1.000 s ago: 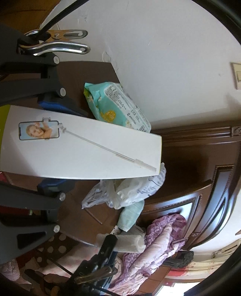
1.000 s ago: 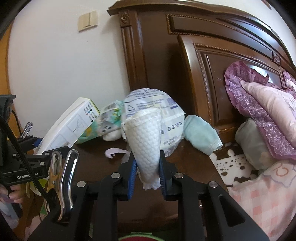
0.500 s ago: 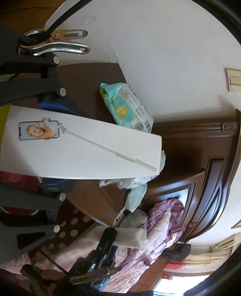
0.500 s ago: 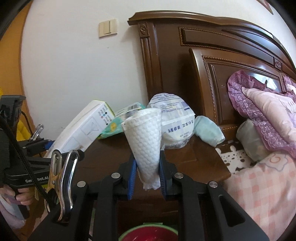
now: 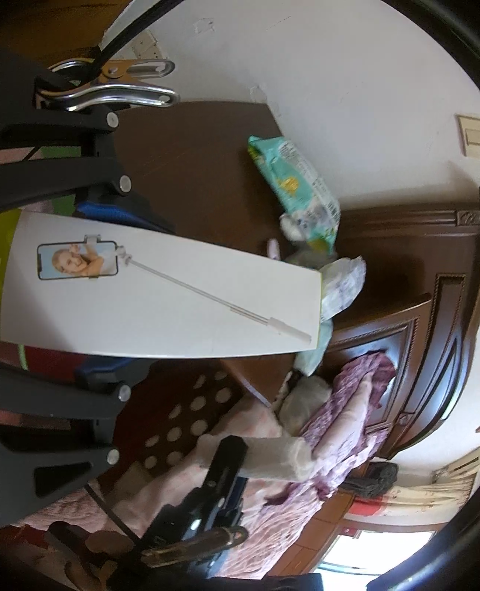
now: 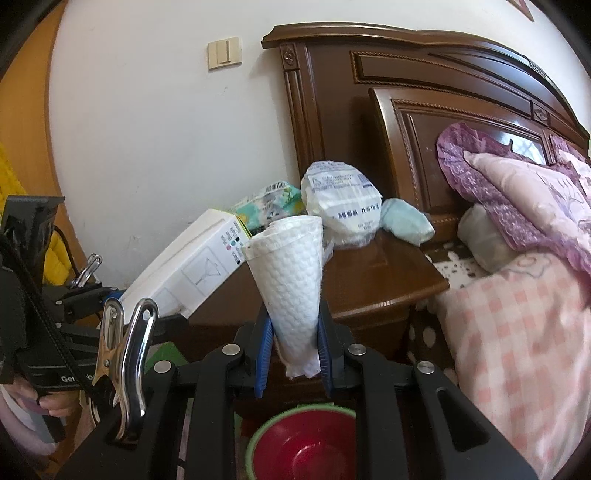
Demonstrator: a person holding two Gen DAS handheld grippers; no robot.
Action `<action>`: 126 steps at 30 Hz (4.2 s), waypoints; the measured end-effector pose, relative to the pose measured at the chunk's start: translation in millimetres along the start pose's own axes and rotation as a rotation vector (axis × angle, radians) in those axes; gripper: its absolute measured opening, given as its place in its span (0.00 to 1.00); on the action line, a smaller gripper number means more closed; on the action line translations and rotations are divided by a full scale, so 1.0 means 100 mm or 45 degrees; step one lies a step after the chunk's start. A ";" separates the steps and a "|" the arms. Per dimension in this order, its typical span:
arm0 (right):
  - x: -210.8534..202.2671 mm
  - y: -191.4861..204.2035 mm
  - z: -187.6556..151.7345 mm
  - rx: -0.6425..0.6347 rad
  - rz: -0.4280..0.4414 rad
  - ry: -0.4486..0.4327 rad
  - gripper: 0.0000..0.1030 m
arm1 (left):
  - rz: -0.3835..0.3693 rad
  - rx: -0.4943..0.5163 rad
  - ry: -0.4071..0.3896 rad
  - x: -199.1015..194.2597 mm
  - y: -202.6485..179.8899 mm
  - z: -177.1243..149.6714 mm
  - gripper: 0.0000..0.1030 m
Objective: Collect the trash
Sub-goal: 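Carry the box with the left tool while the right tool carries the cone down to the bucket, then open the left tool dropping the box into the red bucket while the right tool drops the cone, then raise both open tools from the bucket back toward the nightstand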
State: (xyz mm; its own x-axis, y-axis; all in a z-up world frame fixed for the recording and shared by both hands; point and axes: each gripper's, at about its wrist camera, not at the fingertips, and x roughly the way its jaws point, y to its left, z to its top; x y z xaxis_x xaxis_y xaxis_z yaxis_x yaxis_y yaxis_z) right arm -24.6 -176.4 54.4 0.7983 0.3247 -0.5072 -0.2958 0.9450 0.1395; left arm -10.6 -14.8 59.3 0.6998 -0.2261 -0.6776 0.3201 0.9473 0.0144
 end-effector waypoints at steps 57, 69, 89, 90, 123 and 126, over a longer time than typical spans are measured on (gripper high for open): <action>0.13 -0.72 -1.37 0.351 -0.081 0.187 0.22 | -0.041 0.260 1.078 2.98 -1.05 -2.09 0.58; 0.22 -0.79 -1.41 0.400 -0.060 0.224 0.22 | -0.063 0.229 1.107 3.13 -0.99 -2.28 0.59; 0.69 -0.78 -1.69 0.484 0.004 0.497 0.22 | 0.051 0.173 0.710 2.21 -0.80 -1.66 0.58; 0.74 -0.79 -1.73 0.499 0.012 0.530 0.22 | 0.059 0.167 0.698 2.15 -0.80 -1.67 0.58; 0.81 -0.76 -1.78 0.524 0.017 0.562 0.53 | 0.086 0.082 0.492 1.49 -0.53 -1.12 0.59; 0.71 -0.64 -1.68 0.451 0.022 0.524 0.53 | 0.084 0.072 0.459 1.37 -0.52 -1.05 0.58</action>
State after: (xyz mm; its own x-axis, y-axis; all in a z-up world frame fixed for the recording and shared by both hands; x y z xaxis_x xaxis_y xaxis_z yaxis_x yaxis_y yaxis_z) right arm -36.9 -220.0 -133.7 0.5027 0.3656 -0.7834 -0.0557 0.9180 0.3927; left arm 1.8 -71.1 -111.8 0.4533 -0.0612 -0.8892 0.3235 0.9409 0.1002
